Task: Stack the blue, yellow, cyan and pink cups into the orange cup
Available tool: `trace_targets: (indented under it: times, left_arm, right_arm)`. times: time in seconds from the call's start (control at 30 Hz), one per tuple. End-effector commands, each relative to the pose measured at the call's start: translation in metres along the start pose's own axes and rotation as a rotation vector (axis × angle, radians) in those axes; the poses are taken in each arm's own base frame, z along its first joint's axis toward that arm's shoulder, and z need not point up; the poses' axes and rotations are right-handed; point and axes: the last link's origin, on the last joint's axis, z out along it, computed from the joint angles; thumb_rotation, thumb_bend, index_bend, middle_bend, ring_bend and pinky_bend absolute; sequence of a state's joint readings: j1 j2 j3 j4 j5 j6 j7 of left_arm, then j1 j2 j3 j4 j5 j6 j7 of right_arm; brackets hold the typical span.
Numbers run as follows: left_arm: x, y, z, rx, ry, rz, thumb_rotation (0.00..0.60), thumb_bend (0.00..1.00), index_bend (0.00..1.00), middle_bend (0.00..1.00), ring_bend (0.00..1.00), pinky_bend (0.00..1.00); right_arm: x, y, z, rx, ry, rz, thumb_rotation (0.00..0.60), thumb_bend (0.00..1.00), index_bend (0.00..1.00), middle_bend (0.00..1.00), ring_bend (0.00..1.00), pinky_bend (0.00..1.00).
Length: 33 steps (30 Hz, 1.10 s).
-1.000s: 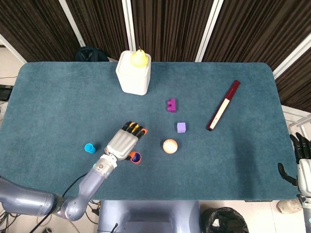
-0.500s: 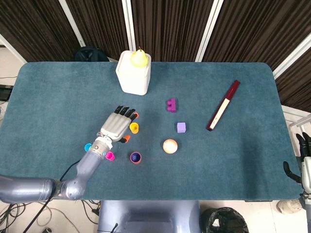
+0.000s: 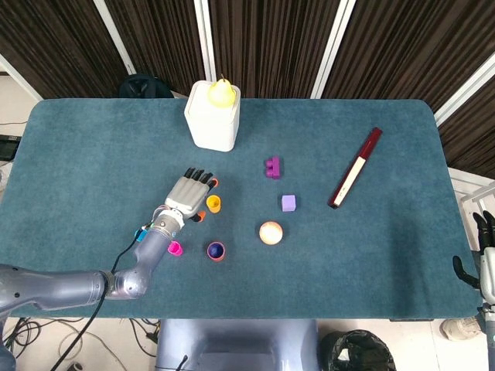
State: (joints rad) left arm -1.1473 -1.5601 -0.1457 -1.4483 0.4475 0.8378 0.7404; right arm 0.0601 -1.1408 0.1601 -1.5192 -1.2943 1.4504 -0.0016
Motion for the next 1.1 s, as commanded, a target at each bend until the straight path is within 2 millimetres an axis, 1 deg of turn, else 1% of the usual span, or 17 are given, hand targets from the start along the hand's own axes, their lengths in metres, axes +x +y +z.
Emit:
trace_targets:
  times: [0.03,0.27,0.47,0.63,0.8,1.1]
  left_arm:
    - [-0.010,0.003,0.007,-0.008,-0.020,0.000,0.600,0.30,0.21,0.07,0.00,0.00]
    - [-0.018,0.009,0.016,-0.014,-0.019,-0.006,0.600,0.30,0.25,0.07,0.00,0.00]
    - [-0.020,0.015,0.020,-0.024,-0.003,-0.003,0.600,0.31,0.33,0.08,0.00,0.00]
    - [-0.021,0.014,0.021,-0.018,0.008,0.002,0.600,0.31,0.39,0.09,0.00,0.00]
    - [-0.020,0.011,0.021,-0.006,0.022,0.013,0.600,0.31,0.41,0.09,0.00,0.00]
    - [-0.017,0.010,0.018,-0.001,0.036,0.017,0.600,0.38,0.45,0.10,0.00,0.00]
  right_arm:
    - [0.000,0.000,0.000,-0.002,0.002,-0.002,0.600,0.42,0.04,0.00,0.05,0.00]
    - [0.001,0.001,0.000,-0.006,0.009,-0.002,0.600,0.42,0.04,0.00,0.05,0.00]
    - [0.001,0.002,0.000,-0.009,0.008,0.000,0.600,0.42,0.04,0.00,0.05,0.00]
    - [0.001,0.003,0.000,-0.010,0.009,0.003,0.600,0.42,0.04,0.00,0.05,0.00]
    - [0.002,0.002,0.000,-0.010,0.013,0.007,0.600,0.42,0.04,0.00,0.05,0.00]
    - [0.002,0.002,0.000,-0.013,0.016,0.013,0.600,0.42,0.04,0.00,0.05,0.00]
